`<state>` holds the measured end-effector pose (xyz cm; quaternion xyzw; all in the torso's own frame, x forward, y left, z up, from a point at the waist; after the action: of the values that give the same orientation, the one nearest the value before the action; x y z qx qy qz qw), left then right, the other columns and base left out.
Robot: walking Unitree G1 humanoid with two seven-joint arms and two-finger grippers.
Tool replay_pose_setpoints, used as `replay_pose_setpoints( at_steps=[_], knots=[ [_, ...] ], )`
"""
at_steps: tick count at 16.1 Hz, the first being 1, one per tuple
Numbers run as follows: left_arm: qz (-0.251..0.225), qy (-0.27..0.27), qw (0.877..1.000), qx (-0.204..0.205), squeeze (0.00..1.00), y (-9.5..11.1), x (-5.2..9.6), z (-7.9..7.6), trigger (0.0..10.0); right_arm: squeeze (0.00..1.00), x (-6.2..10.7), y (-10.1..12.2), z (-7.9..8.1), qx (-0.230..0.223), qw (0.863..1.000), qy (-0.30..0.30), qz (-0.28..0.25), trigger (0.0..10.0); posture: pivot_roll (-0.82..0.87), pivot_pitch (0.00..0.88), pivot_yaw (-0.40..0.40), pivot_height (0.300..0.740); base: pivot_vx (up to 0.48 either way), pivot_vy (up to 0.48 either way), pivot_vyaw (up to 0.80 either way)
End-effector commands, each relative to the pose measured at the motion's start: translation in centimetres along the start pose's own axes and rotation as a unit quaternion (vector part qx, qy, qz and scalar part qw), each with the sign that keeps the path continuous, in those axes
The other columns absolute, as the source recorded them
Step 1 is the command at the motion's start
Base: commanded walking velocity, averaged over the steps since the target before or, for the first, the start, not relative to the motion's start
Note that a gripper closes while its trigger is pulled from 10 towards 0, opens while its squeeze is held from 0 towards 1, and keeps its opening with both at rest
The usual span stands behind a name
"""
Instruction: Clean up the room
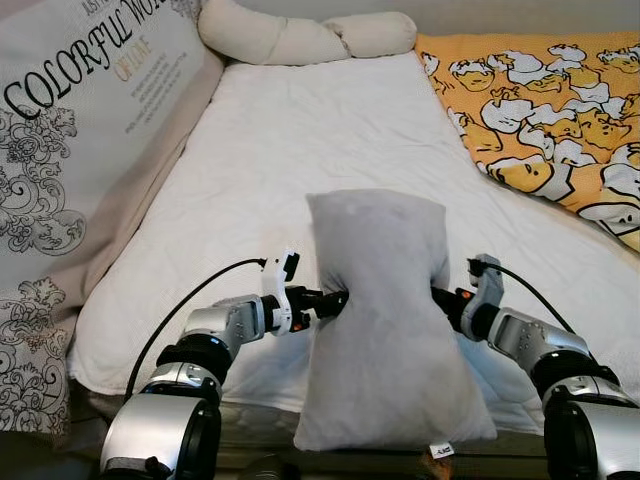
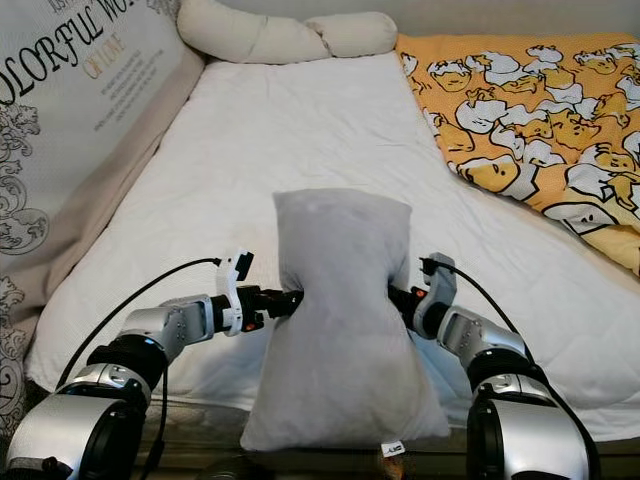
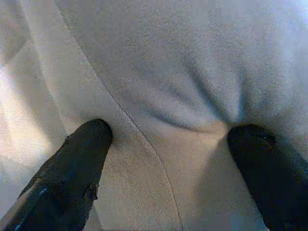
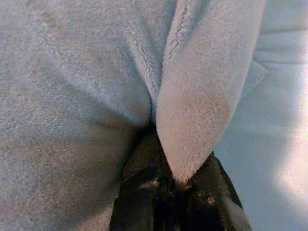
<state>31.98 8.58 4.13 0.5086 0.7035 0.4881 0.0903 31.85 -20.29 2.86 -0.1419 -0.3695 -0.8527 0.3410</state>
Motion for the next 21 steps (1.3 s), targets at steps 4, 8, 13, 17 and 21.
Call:
replay_pose_setpoints(
  at_steps=[4,8,13,17,21],
  knots=[
    [-0.055,-0.065,0.996,0.028,0.0,1.1,-0.4,-1.2,0.0,0.0,-1.9,1.1,4.2,0.034,0.996,0.08,0.006,0.0,-0.09,0.0,0.057,0.74,0.0,0.0,0.0],
    [-0.111,-0.059,0.991,0.042,0.0,2.5,0.0,-1.0,0.0,0.0,-2.9,1.4,6.7,0.046,0.992,0.115,0.009,0.0,-0.06,0.0,0.026,0.74,0.0,0.0,0.0],
    [-0.192,-0.055,0.98,-0.02,0.0,7.0,1.8,-0.8,0.0,0.0,-4.0,3.7,11.0,0.046,0.984,0.165,-0.054,0.0,-0.07,0.0,0.045,0.74,0.0,0.0,0.0],
    [-0.234,-0.1,0.956,-0.147,0.0,10.7,3.0,-4.0,0.0,0.0,-2.5,7.2,14.5,0.011,0.952,0.268,-0.15,0.0,-0.07,0.0,0.064,0.74,0.0,0.0,0.0],
    [-0.273,-0.112,0.936,-0.194,0.0,13.0,3.9,-6.6,0.0,0.0,-1.1,7.8,15.9,0.011,0.928,0.323,-0.184,0.0,-0.07,0.0,0.076,0.74,0.0,0.0,0.0]
  ],
)
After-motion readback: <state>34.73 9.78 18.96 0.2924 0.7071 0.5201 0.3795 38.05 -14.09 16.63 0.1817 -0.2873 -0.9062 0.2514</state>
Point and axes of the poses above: a point about 5 cm out from each wrist's last joint towards the gripper, its own x axis pointing back from the gripper into the wrist, its own y axis along the axis of the wrist's last joint, z = x × y, the point moved 1 cm from there along -x, pointing out of the wrist towards the gripper, and after that the axes turned 11 degrees about -x, right-handed, at the moved point
